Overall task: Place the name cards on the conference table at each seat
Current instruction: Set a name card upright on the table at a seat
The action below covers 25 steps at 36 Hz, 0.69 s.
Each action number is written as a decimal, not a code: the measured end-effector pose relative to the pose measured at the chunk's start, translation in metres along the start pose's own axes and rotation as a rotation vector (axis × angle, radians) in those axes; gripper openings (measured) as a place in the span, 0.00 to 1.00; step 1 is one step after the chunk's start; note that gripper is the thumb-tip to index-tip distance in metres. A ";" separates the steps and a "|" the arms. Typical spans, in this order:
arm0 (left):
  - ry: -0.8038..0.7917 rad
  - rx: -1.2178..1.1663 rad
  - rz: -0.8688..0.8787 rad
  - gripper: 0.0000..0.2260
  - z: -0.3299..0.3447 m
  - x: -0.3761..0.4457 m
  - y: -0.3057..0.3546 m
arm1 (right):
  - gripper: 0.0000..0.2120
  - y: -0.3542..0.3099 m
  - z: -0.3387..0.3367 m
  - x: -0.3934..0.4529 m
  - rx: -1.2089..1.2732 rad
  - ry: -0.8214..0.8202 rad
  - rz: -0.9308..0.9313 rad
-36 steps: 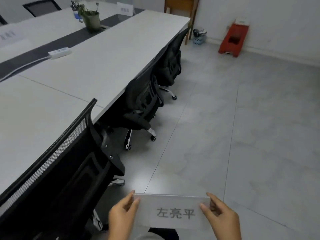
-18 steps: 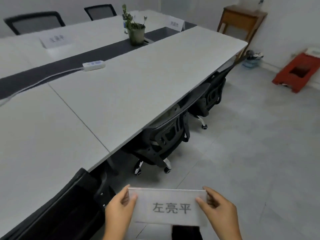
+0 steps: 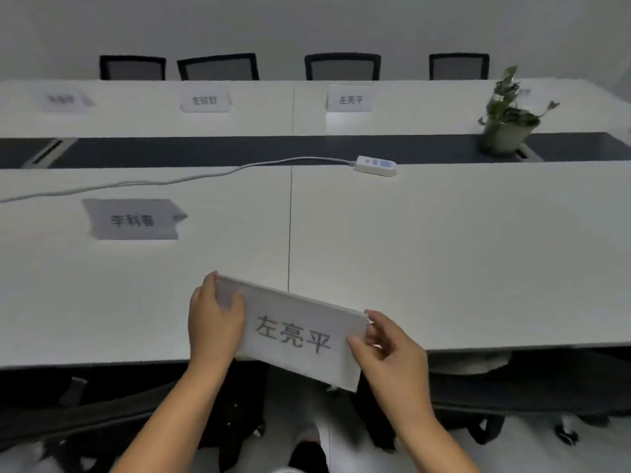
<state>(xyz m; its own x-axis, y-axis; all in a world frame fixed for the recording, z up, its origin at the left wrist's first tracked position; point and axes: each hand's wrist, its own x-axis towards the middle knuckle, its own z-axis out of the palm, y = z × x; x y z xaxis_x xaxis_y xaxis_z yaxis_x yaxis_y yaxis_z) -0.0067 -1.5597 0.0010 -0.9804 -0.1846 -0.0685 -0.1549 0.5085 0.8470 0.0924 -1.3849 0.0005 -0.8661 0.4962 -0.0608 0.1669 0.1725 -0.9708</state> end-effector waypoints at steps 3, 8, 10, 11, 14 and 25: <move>0.044 -0.025 -0.031 0.19 0.010 0.023 0.010 | 0.20 -0.005 0.007 0.050 -0.105 -0.063 -0.075; 0.010 -0.215 -0.181 0.15 0.037 0.059 0.020 | 0.17 0.004 0.028 0.132 -0.309 -0.101 -0.174; -0.008 -0.317 -0.315 0.08 0.049 0.073 0.023 | 0.15 0.012 0.040 0.160 -0.359 -0.109 -0.156; 0.000 -0.331 -0.366 0.06 0.055 0.080 0.023 | 0.14 0.015 0.046 0.172 -0.372 -0.115 -0.130; 0.024 -0.316 -0.438 0.10 0.069 0.104 0.021 | 0.08 0.026 0.062 0.200 -0.379 -0.144 -0.053; 0.073 -0.208 -0.439 0.19 0.072 0.142 0.003 | 0.16 0.044 0.095 0.233 -0.294 -0.186 0.087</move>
<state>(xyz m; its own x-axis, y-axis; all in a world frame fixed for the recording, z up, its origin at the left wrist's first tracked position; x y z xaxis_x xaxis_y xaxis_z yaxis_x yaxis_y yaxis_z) -0.1552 -1.5239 -0.0438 -0.8157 -0.4063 -0.4118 -0.5167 0.1918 0.8344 -0.1471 -1.3424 -0.0788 -0.9092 0.3606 -0.2079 0.3487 0.3872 -0.8535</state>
